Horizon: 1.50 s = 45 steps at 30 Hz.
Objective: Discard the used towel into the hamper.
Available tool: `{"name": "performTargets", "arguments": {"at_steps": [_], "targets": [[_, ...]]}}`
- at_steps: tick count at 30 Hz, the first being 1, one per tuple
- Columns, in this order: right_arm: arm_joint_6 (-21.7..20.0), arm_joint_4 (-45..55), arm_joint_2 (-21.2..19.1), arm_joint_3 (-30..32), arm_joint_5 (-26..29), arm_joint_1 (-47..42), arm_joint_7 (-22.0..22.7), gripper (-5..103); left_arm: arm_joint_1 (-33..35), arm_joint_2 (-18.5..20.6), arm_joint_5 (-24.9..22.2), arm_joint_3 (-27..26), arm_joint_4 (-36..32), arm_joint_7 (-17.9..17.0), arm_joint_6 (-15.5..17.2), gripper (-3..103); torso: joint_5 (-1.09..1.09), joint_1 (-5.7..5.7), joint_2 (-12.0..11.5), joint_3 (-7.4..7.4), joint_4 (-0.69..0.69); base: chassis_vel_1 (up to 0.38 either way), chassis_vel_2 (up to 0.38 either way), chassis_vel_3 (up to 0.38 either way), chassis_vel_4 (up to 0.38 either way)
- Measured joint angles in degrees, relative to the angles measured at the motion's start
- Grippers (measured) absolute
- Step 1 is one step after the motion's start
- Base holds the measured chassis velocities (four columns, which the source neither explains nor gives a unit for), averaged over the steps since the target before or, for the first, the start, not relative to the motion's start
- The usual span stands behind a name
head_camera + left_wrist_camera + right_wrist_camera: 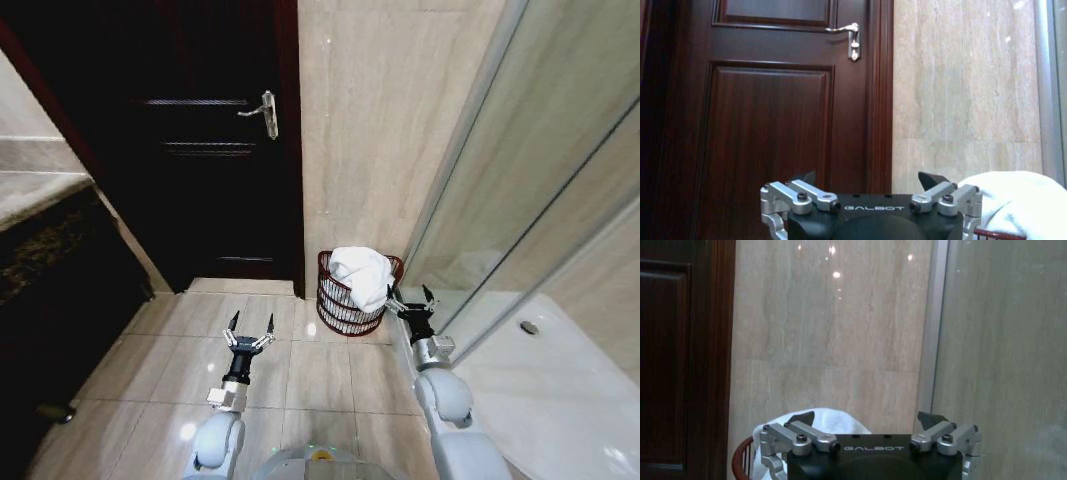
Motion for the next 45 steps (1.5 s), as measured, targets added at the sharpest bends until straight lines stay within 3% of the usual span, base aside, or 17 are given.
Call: {"name": "performTargets", "arguments": {"at_steps": [14, 26, 45], "targets": [[-1.4, -0.8, 0.3, -0.8, -1.3, 1.7, 0.0, 100, -0.1, -0.1, 1.0, 0.0, -0.3, 0.0, 0.2, 100, 0.00, 0.00, 0.0, 0.00, 0.00, 0.033, 0.043, -0.039, -0.042], [-1.2, -0.8, 0.3, -0.8, -1.4, 1.4, -0.3, 100, 0.0, -0.1, 2.5, 0.1, -0.5, 0.2, 0.7, 100, 0.00, 0.00, 0.0, 0.00, 0.01, 0.193, 0.199, -0.183, -0.187], [1.1, -1.1, 0.7, -1.0, 0.3, 1.2, 0.5, 100, 0.0, -0.9, 3.5, 0.1, -0.6, 0.1, 0.9, 100, 0.00, 0.00, 0.0, 0.00, 0.01, 0.109, 0.101, -0.198, -0.191]]}}
